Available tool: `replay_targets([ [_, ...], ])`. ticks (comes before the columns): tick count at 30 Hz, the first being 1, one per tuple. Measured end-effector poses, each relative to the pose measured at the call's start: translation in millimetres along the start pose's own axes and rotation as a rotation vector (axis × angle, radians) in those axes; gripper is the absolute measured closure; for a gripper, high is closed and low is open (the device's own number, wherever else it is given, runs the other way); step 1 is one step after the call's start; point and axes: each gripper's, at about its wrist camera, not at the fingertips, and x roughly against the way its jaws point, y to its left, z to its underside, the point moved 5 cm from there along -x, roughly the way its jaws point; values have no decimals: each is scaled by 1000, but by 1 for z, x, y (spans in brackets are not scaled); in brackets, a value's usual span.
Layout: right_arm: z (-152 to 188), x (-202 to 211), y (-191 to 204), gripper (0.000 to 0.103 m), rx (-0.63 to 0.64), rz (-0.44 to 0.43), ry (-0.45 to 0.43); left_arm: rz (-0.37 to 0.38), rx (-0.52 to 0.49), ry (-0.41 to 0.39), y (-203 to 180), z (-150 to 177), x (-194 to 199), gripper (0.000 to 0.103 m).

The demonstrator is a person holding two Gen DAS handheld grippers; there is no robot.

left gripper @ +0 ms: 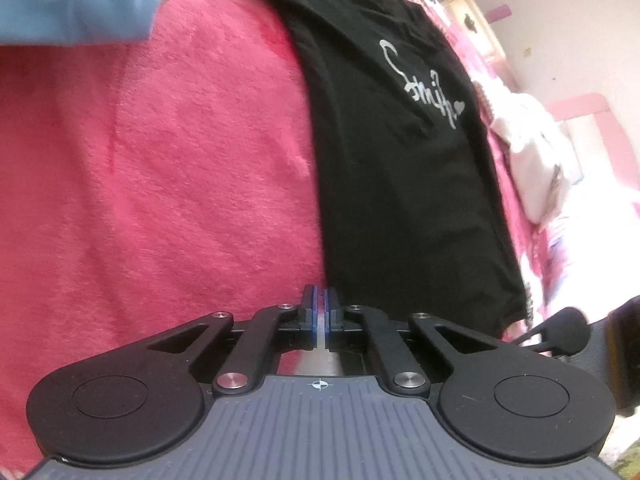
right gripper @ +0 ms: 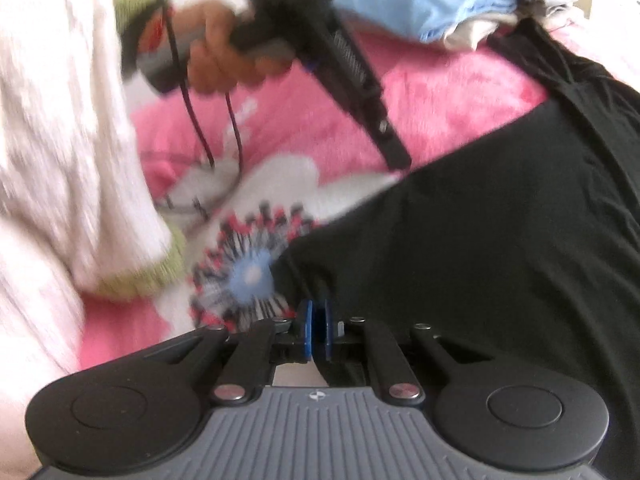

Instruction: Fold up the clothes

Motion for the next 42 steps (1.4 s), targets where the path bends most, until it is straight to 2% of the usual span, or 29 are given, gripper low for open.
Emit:
replay_targets([
  [4, -16, -4, 1, 95, -3, -7, -73, -11, -28, 1, 4, 0, 3, 102],
  [6, -18, -22, 0, 95, 21, 14, -60, -21, -50, -12, 3, -1, 6, 102],
  [9, -12, -48, 6, 94, 10, -87, 31, -48, -124, -47, -4, -5, 14, 98],
  [11, -19, -40, 16, 93, 68, -159, 6, -72, -192, -84, -10, -9, 21, 90],
  [12, -26, -34, 12, 88, 58, -170, -14, -95, -223, -111, -13, -13, 23, 86],
  [13, -32, -27, 9, 87, 47, -182, -34, -120, -246, -135, -16, -17, 25, 86],
  [16, -49, -8, -36, 87, -90, -154, -93, -224, -332, -242, -27, -37, 28, 86],
  [18, -59, 8, -77, 86, -168, -63, -142, -309, -411, -318, -35, -51, 31, 83],
  [20, -70, 24, -115, 83, -246, 18, -195, -451, -519, -366, -44, -67, 23, 82],
  [23, -95, 45, -167, 83, -334, 113, -277, -645, -626, -385, -49, -94, 3, 82],
  [25, -116, 54, -194, 83, -378, 140, -315, -727, -656, -369, -44, -108, -11, 81],
  [29, -162, 54, -235, 83, -442, 113, -365, -843, -639, -315, -31, -132, -34, 79],
  [30, -175, 50, -242, 83, -429, 109, -361, -862, -617, -311, -28, -134, -36, 76],
  [32, -196, 40, -247, 82, -344, 123, -345, -847, -575, -301, -24, -131, -34, 75],
  [36, -235, -15, -231, 80, -54, 167, -274, -791, -523, -293, -26, -110, -26, 70],
  [38, -242, -45, -218, 80, 102, 194, -250, -760, -513, -286, -26, -97, -21, 70],
  [42, -248, -101, -201, 80, 315, 242, -195, -717, -515, -275, -25, -82, -18, 69],
])
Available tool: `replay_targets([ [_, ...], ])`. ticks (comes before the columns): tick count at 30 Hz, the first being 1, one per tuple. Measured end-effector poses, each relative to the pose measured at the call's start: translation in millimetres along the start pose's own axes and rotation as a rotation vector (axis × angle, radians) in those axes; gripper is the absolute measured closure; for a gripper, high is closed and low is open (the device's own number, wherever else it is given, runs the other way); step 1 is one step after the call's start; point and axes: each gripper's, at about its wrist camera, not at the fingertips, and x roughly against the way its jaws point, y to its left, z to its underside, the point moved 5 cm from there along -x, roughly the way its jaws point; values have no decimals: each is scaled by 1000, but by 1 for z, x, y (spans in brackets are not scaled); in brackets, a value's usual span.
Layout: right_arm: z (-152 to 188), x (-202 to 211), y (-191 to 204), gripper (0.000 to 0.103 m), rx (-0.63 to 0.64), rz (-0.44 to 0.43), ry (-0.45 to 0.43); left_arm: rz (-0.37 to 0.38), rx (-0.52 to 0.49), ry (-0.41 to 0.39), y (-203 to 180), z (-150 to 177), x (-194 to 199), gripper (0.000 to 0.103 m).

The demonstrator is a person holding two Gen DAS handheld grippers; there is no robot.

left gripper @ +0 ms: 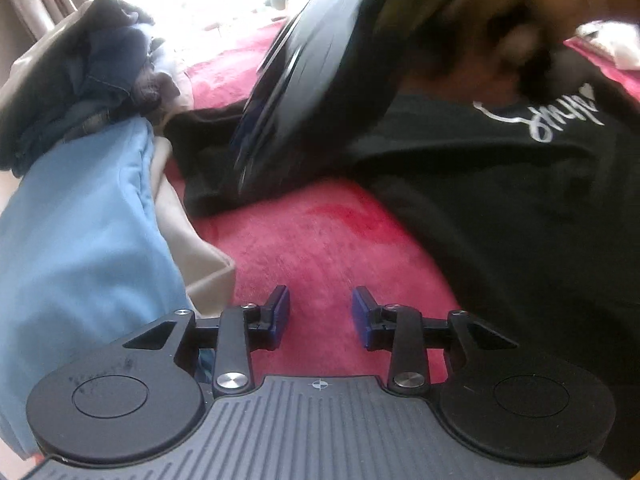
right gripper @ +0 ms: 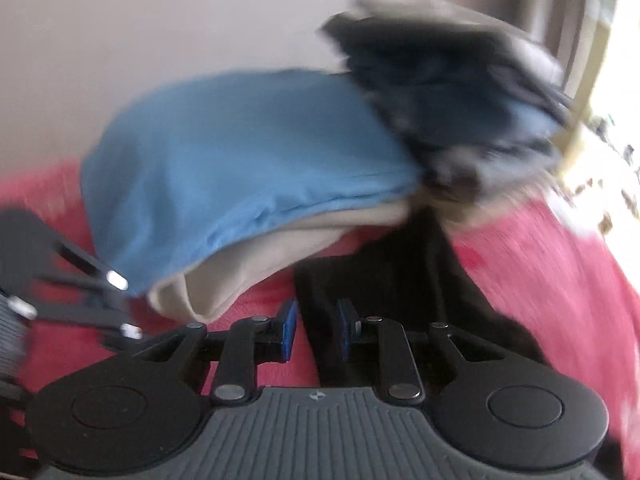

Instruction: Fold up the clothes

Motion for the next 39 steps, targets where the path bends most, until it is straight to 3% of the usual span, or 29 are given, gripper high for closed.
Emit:
replay_targets([
  [4, 7, -34, 14, 80, 120, 15, 16, 19, -16, -3, -1, 6, 2, 68],
  [7, 6, -37, 14, 82, 139, 31, -25, 35, 0, -2, 1, 6, 2, 68],
  [8, 5, -37, 12, 84, 122, 34, -26, 41, 7, -1, 2, 6, 1, 68],
  [9, 4, -38, 10, 98, 105, 37, -28, 47, 15, 0, 3, 5, 0, 68],
  [15, 1, -15, 11, 99, 3, -58, -90, 64, 12, -17, 5, 7, 1, 68],
  [21, 5, -18, 18, 99, -17, -139, -73, 61, -1, -18, 3, 7, 1, 68],
  [26, 6, -27, 15, 89, -81, -158, -62, 56, -2, -20, 3, 8, 1, 68],
  [28, 3, -21, 10, 72, -115, -151, -79, 56, -1, -22, 3, 8, 0, 67],
  [32, 7, 4, -5, 52, -193, -143, -126, 63, 2, -26, 4, 9, -2, 67],
  [36, 16, 40, -42, 50, -360, -151, -183, 69, 9, -27, 7, 8, -2, 67],
  [39, 25, 43, -88, 53, -524, -35, -160, 65, 5, -29, 7, 6, -3, 67],
])
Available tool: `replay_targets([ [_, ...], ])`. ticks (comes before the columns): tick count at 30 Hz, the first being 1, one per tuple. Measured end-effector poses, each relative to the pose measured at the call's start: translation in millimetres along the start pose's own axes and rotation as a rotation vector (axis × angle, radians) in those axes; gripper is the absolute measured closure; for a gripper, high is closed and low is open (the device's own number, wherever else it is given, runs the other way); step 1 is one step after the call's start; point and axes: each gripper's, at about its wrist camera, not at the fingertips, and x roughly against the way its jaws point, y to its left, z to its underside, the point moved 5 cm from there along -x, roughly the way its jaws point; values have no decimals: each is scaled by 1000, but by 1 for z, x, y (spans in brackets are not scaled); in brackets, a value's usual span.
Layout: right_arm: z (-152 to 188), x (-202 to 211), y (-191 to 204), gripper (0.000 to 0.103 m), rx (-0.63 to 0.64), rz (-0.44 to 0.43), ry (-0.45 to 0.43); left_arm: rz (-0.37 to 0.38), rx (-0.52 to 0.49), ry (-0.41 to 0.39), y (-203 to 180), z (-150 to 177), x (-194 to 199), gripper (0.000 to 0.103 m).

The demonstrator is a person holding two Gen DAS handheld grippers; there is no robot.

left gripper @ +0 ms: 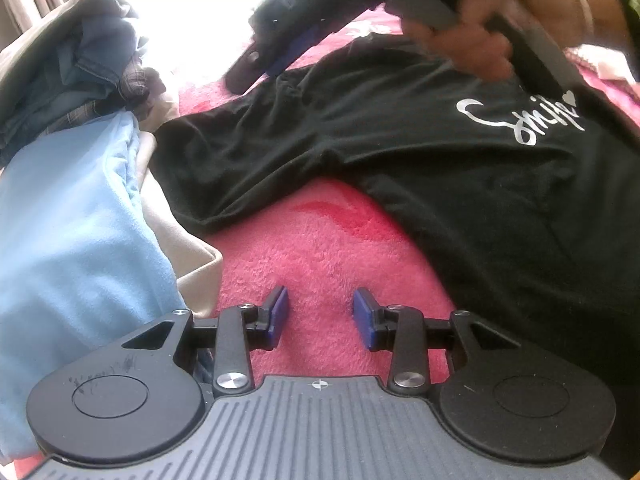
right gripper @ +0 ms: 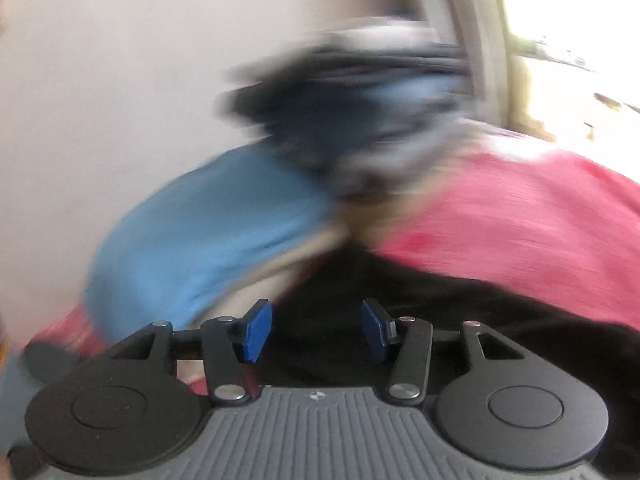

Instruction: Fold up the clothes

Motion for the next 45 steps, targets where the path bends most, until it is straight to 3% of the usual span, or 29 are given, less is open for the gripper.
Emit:
replay_targets([
  [2, -7, -9, -23, 65, -42, 83, 25, -5, -4, 1, 1, -2, -1, 67],
  [4, -13, -24, -40, 73, -105, 101, 44, -10, -8, 1, 0, -2, -1, 67],
  [6, -17, -42, -51, 73, -162, 95, 63, -14, -9, 2, 0, -2, -1, 67],
  [8, -15, -64, -47, 73, -157, 90, 111, -19, -10, 2, -1, -2, 0, 66],
  [9, -14, -75, -41, 73, -104, 128, 125, -21, -10, 2, -1, -2, 0, 66],
  [11, -14, -88, -35, 73, -60, 196, 115, -24, -12, -1, -1, -1, 0, 66],
  [15, -27, -85, -35, 73, -93, 261, 36, -27, -13, -11, -1, -1, 1, 66],
  [20, -46, -12, -36, 73, -166, 227, -112, -28, 3, -20, 2, -2, 4, 65],
  [25, -25, 120, -45, 69, -231, 306, -118, -24, 32, -40, 6, -5, 14, 65],
  [29, 24, 244, -51, 64, -294, 484, -111, -17, 17, -65, 2, -12, 25, 65],
  [34, 132, 368, -53, 60, -554, 689, -89, 58, -27, -79, -20, -23, 33, 64],
  [38, 234, 413, -39, 60, -762, 766, -38, 164, -100, -46, -49, -25, 36, 63],
  [45, 382, 435, -1, 55, -1128, 760, -21, 419, -336, 64, -118, -24, 56, 63],
])
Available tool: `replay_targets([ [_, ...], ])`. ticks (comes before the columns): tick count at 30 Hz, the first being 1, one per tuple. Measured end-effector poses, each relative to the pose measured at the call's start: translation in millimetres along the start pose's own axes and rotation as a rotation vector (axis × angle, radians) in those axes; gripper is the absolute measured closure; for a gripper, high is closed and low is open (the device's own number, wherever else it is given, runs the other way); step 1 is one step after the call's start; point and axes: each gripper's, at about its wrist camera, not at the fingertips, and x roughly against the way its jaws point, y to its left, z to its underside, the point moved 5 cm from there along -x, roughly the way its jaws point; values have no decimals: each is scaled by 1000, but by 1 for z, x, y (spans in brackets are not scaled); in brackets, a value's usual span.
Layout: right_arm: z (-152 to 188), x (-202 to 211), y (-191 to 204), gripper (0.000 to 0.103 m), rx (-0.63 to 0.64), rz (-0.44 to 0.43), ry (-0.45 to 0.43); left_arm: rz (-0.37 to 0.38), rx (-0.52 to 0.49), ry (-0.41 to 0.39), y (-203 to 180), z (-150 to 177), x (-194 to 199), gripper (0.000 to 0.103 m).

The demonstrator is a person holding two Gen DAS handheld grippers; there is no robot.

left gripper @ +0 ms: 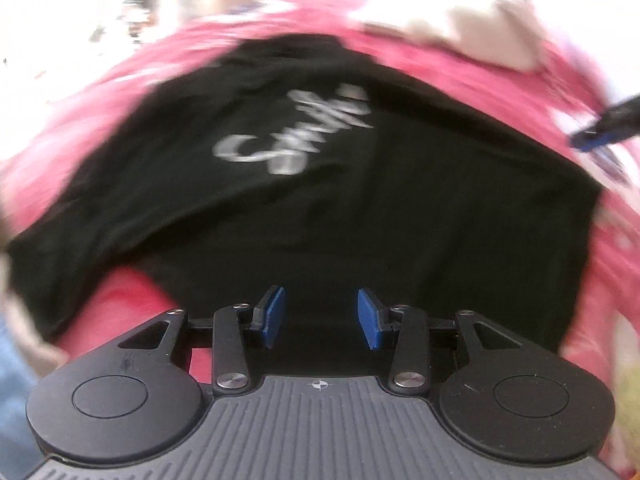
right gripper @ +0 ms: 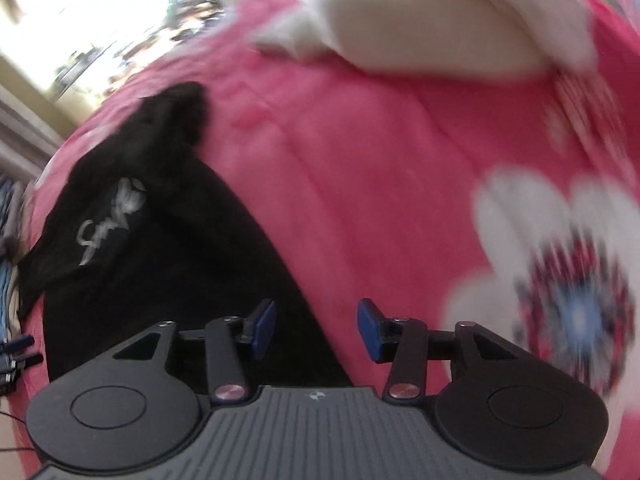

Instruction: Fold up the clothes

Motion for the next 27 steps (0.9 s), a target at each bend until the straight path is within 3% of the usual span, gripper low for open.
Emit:
replay_targets([
  [5, 36, -7, -28, 56, -82, -29, 37, 153, -187, 85, -59, 5, -16, 63],
  [6, 39, -5, -28, 64, -68, -38, 34, 178, -242, 103, -72, 9, -19, 63],
  [7, 43, -4, -27, 81, -53, -47, 31, 187, -285, 118, -82, 12, -21, 63],
  [9, 44, 5, -20, 92, 16, -39, 9, 211, -349, 148, -97, 18, -24, 63],
  [13, 43, 16, -12, 92, 104, -30, -20, 258, -356, 163, -108, 9, -33, 63],
  [17, 39, 4, -19, 87, 55, -78, 10, 288, -322, 142, -117, 1, -41, 62],
  [19, 39, 6, -15, 98, 83, -86, -22, 294, -306, 142, -118, 8, -45, 62],
  [22, 40, 31, 26, 98, 240, -196, -128, 304, -303, 140, -117, 23, -44, 62],
  [24, 49, 46, 67, 98, 414, -289, -161, 306, -322, 123, -116, 31, -40, 62],
  [27, 82, 35, 126, 95, 751, -300, -102, 301, -344, 101, -118, 41, -38, 62],
])
